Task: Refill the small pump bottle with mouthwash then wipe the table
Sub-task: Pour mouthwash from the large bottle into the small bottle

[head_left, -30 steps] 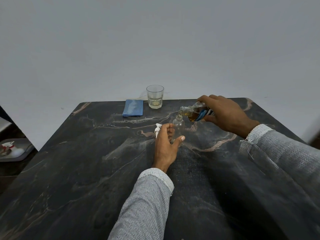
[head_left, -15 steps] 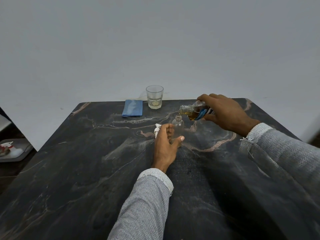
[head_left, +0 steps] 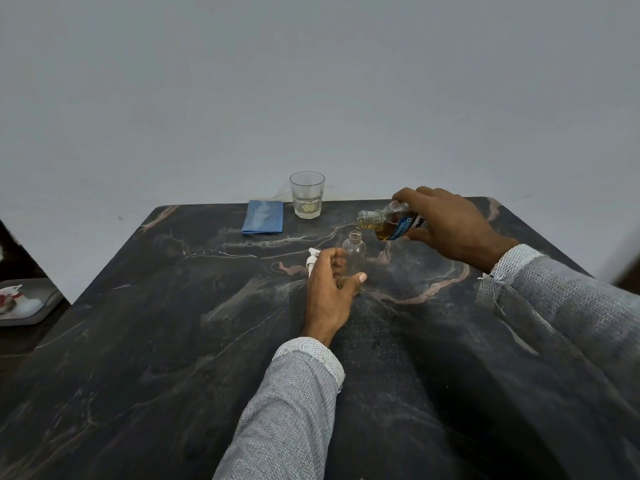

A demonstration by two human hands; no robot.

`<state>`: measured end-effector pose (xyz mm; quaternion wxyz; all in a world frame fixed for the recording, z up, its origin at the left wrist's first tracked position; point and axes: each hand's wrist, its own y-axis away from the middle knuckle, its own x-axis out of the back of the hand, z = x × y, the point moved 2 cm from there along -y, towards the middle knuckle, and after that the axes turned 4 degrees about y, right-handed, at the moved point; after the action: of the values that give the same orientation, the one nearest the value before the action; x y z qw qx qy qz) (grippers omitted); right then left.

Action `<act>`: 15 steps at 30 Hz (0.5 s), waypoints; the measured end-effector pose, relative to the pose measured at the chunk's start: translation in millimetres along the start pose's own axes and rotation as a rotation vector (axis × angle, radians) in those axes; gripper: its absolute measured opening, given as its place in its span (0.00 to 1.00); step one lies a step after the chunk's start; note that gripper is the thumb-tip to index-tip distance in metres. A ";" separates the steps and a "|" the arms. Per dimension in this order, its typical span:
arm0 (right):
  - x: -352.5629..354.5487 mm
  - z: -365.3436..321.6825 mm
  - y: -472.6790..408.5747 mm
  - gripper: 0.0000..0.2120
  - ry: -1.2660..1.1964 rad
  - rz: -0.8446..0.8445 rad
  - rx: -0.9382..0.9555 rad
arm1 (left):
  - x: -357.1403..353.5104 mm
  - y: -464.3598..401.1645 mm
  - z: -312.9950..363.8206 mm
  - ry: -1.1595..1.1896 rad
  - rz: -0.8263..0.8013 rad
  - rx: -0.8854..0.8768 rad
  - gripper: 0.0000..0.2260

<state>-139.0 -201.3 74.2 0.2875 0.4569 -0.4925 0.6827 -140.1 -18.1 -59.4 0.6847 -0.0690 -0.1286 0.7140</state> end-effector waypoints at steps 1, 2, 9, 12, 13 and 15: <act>0.5 0.1 -0.2 0.26 0.000 -0.001 -0.001 | -0.1 -0.1 -0.2 0.000 0.000 -0.002 0.20; 0.9 0.2 -0.5 0.26 0.002 -0.002 -0.001 | -0.3 -0.2 -0.4 0.002 -0.001 -0.006 0.20; 2.1 0.9 -0.7 0.27 0.025 -0.001 0.004 | -0.1 -0.2 -1.6 0.003 0.003 -0.036 0.19; 2.2 2.1 -0.4 0.26 0.023 -0.002 -0.001 | -0.2 0.2 -1.1 0.008 0.003 -0.032 0.19; 2.1 2.5 -0.2 0.26 0.024 -0.004 -0.002 | -0.3 0.4 -0.9 0.009 0.004 -0.030 0.19; 2.1 3.3 -0.1 0.26 0.028 -0.004 -0.001 | -0.2 0.2 -0.8 0.008 0.003 -0.024 0.19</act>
<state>-138.7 -204.5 76.5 0.2960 0.4479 -0.4880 0.6882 -140.1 -18.3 -60.2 0.6833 -0.0803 -0.1343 0.7132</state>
